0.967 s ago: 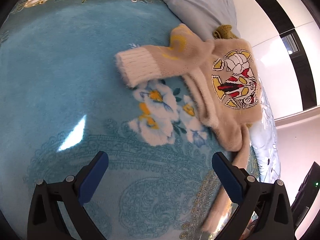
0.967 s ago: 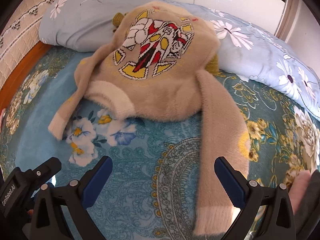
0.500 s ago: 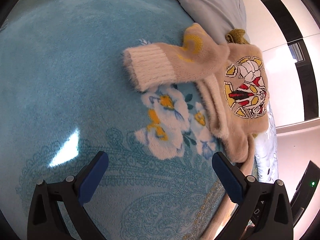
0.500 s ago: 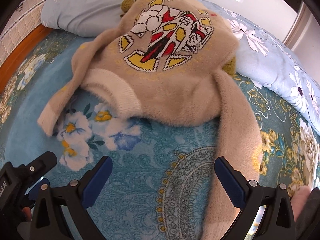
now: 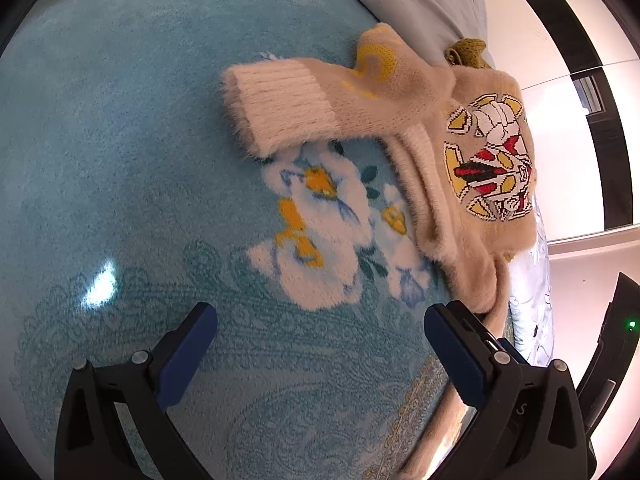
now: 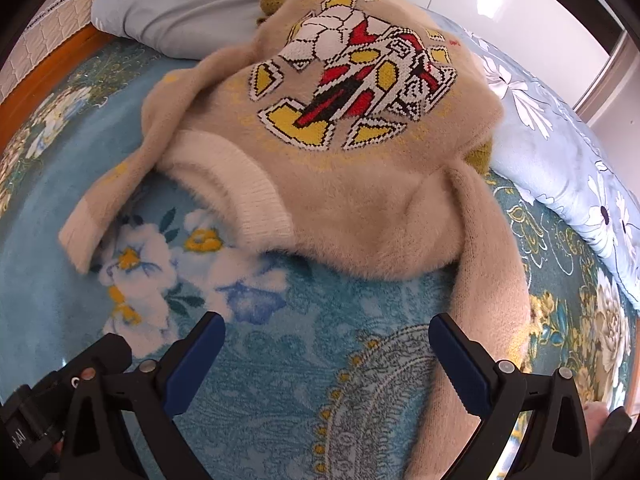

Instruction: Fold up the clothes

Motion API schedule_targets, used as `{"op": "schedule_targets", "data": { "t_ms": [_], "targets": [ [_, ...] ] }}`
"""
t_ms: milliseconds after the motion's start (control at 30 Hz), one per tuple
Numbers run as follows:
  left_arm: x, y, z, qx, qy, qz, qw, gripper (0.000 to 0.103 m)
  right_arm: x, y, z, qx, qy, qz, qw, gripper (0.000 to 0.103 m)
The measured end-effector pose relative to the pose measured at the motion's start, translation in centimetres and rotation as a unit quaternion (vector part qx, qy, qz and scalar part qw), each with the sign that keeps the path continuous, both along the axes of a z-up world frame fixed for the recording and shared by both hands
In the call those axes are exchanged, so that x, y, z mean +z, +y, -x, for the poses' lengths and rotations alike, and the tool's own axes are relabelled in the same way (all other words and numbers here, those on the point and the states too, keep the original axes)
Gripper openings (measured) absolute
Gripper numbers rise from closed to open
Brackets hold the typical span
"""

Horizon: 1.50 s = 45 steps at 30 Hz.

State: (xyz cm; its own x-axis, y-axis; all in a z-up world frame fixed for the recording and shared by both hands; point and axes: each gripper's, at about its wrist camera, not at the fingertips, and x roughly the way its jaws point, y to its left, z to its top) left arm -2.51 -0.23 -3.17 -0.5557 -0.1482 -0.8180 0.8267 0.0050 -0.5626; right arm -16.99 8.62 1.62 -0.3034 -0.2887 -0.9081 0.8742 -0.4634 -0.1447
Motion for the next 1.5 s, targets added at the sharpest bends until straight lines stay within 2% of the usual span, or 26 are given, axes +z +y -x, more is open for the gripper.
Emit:
{"op": "schedule_targets", "data": {
  "t_ms": [633, 733, 767, 1133, 1367, 1500],
  "targets": [
    [-1.1, -0.1, 0.9, 0.002, 0.001, 0.011, 0.9999, 0.103, -0.5, -1.8, 0.4, 0.001, 0.019, -0.012, 1.0, 0.103],
    [-1.2, -0.1, 0.8, 0.004, 0.001, 0.011, 0.9999, 0.103, -0.4, -1.8, 0.3, -0.026, 0.019, -0.018, 0.999, 0.103],
    [-0.6, -1.6, 0.0, -0.033, -0.001, 0.012, 0.9994, 0.103, -0.4, -1.9, 0.3, -0.026, 0.019, -0.019, 0.999, 0.103],
    [-0.3, -1.5, -0.9, -0.035, 0.005, 0.005, 0.9994, 0.103, -1.2, -3.1, 0.5, -0.011, 0.018, -0.028, 0.999, 0.103],
    [0.3, -1.6, -3.7, 0.009, 0.022, -0.009, 0.9997, 0.103, -2.5, -4.1, 1.2, 0.008, 0.041, -0.054, 0.998, 0.103],
    [0.7, -1.5, -5.4, 0.042, 0.046, -0.014, 0.998, 0.103, -3.3, -4.3, 1.5, 0.016, 0.087, -0.063, 0.994, 0.103]
  ]
}}
